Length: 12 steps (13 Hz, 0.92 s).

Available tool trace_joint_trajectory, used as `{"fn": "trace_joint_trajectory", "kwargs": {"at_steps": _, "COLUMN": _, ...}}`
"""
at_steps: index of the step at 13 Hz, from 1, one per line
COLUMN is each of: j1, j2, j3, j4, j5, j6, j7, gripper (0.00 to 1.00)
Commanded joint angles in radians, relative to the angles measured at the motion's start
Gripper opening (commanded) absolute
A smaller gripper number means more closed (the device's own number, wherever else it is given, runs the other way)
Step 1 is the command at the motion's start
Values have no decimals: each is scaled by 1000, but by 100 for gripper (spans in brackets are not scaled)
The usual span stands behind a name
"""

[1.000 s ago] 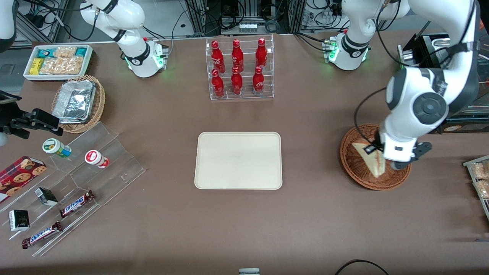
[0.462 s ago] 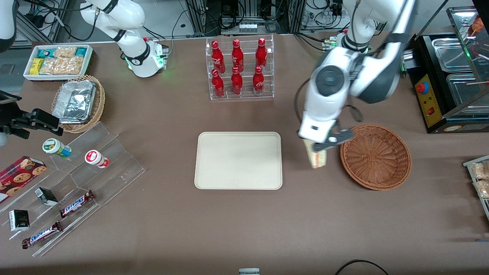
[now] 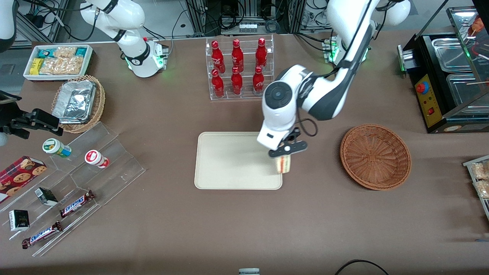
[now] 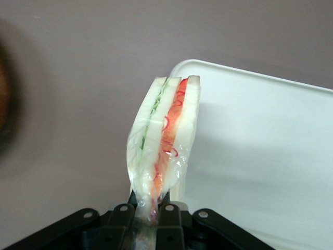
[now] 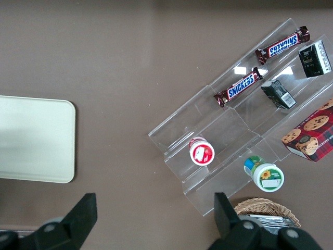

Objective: Place sandwich from basket to tray
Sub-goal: 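Lift the sandwich and carry it toward the cream tray, then lower the sandwich onto the tray and open the left gripper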

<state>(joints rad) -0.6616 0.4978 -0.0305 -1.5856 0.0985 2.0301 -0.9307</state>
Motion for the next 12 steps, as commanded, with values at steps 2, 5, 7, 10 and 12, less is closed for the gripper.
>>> {"fn": "trace_joint_trajectory", "kwargs": {"at_steps": 2, "j1": -7, "j2": 68, "j3": -46, "j4": 35, "j5": 15, "j6": 41, "j7": 4, "gripper": 0}}
{"fn": "trace_joint_trajectory", "kwargs": {"at_steps": 5, "j1": -42, "j2": 108, "j3": -57, "j4": 33, "j5": 21, "j6": 96, "j7": 0, "gripper": 0}}
{"fn": "trace_joint_trajectory", "kwargs": {"at_steps": 7, "j1": -49, "j2": 126, "j3": -54, "j4": 26, "j5": 24, "j6": 110, "j7": -2, "gripper": 0}}
{"fn": "trace_joint_trajectory", "kwargs": {"at_steps": 10, "j1": -47, "j2": 137, "j3": -54, "j4": 26, "j5": 59, "j6": 110, "j7": -13, "gripper": 0}}
{"fn": "trace_joint_trajectory", "kwargs": {"at_steps": 12, "j1": -44, "j2": 143, "j3": -51, "j4": 26, "j5": 61, "j6": 111, "j7": -13, "gripper": 0}}
